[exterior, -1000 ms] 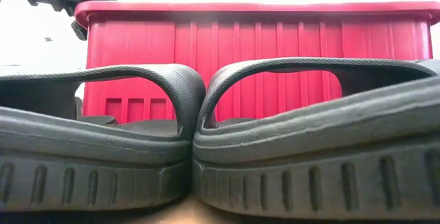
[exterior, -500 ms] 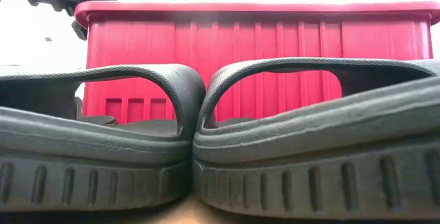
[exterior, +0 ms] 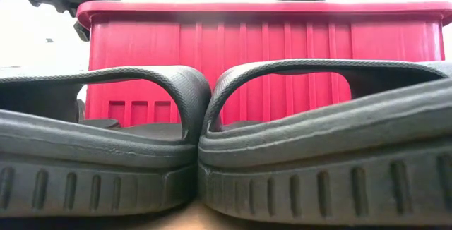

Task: Pick and place slides into bin
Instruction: Put the black slipper into the red organizer bin

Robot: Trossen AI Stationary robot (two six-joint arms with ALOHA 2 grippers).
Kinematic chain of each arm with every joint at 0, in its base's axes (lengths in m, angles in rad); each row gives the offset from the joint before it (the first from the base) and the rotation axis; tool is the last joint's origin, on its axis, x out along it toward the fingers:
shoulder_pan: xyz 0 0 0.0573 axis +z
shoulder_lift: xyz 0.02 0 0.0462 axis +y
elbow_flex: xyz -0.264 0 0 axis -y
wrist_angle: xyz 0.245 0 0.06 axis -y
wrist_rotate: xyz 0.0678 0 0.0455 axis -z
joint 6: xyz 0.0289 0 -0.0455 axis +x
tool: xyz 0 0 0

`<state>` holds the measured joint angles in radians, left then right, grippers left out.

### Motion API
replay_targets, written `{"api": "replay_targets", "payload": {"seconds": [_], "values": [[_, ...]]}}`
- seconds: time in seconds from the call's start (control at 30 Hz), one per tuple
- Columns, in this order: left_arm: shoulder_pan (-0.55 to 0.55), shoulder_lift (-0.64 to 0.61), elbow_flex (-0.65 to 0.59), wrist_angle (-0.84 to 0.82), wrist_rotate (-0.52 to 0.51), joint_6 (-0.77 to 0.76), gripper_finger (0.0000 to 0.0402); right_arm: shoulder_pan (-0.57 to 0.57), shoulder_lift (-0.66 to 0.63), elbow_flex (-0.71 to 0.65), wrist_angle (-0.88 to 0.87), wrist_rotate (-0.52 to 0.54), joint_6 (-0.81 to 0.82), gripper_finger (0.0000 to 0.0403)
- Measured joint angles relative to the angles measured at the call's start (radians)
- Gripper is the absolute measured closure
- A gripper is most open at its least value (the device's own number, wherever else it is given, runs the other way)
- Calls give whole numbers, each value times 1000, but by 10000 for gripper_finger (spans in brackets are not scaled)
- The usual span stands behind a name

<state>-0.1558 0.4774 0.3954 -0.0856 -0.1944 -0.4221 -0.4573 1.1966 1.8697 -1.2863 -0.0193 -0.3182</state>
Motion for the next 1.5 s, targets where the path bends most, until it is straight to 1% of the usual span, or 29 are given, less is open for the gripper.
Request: {"api": "replay_targets", "payload": {"seconds": [0.1,0.2,0.27,0.4,0.47,0.63,0.87,0.97,1.07,1.13,1.5], "values": [[0,0,0,-1,0,-1,376,-139,30,-26,-14,-156,-124,400],[0,0,0,-1,0,-9,376,-241,80,-47,-51,-358,-284,400],[0,0,0,-1,0,-24,376,-274,121,-63,-71,-440,-391,400],[0,0,0,-1,1,-34,376,-283,224,-96,-93,-543,-527,400],[0,0,0,-1,1,-34,376,-283,280,-105,-135,-557,-579,400],[0,0,0,-1,1,-34,376,-275,426,-126,-205,-547,-677,401],[0,0,0,-1,-6,-54,376,-253,570,-135,-202,-530,-766,401],[0,0,0,0,-27,-72,376,-244,616,-135,-195,-539,-786,401],[0,0,0,0,-42,-76,376,-244,664,-135,-206,-601,-798,401],[0,0,0,0,-43,-77,376,-239,691,-135,-214,-619,-818,401],[0,0,0,-1,-43,-77,376,-236,793,-135,-252,-607,-834,401]]}}
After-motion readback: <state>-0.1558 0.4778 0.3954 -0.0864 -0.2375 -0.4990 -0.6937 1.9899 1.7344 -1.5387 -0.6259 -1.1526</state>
